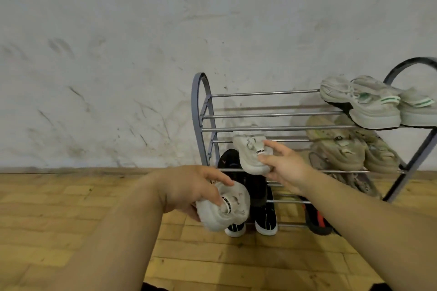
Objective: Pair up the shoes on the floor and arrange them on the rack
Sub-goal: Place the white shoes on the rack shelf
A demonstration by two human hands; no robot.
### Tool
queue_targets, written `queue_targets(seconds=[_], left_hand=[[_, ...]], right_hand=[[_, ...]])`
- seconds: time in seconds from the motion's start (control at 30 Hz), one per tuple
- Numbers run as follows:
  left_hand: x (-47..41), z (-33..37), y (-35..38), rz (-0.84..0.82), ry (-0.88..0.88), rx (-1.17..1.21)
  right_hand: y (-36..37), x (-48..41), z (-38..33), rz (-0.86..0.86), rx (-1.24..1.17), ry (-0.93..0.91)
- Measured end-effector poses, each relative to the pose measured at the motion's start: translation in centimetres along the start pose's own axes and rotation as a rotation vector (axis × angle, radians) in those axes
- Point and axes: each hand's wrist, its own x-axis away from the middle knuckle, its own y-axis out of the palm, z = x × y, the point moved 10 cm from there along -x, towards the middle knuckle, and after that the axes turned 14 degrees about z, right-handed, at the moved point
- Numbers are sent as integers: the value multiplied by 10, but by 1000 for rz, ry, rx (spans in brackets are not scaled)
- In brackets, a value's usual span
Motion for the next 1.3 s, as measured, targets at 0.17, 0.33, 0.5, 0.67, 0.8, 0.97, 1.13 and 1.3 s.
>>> queue_targets(seconds=[0.17, 0.33, 0.5, 0.67, 0.8, 0.97, 1.13, 1.3], left_hand=[[-15, -5, 4, -32, -33, -56], [-27, -8, -1, -43, -24, -120], [-33, -9, -4, -35, -25, -103], [-34, 1, 1, -37, 3, 8], [-31, 18, 10, -77, 33, 124], [-23, 39, 23, -170, 70, 293], [-14, 52, 42, -212, 120, 457], [-18, 63, 67, -183, 159, 579]], right_hand=[[70, -39, 19, 2, 59, -50], [90, -41, 33, -43, 584, -207], [63, -38, 7, -25, 782, -291], [10, -23, -6, -51, 921, -271], [-27, 7, -13, -160, 1055, -212], [-69, 43, -27, -213, 1072, -144], [-102, 83, -20, -233, 831, 108], [-101, 90, -14, -191, 544, 157]])
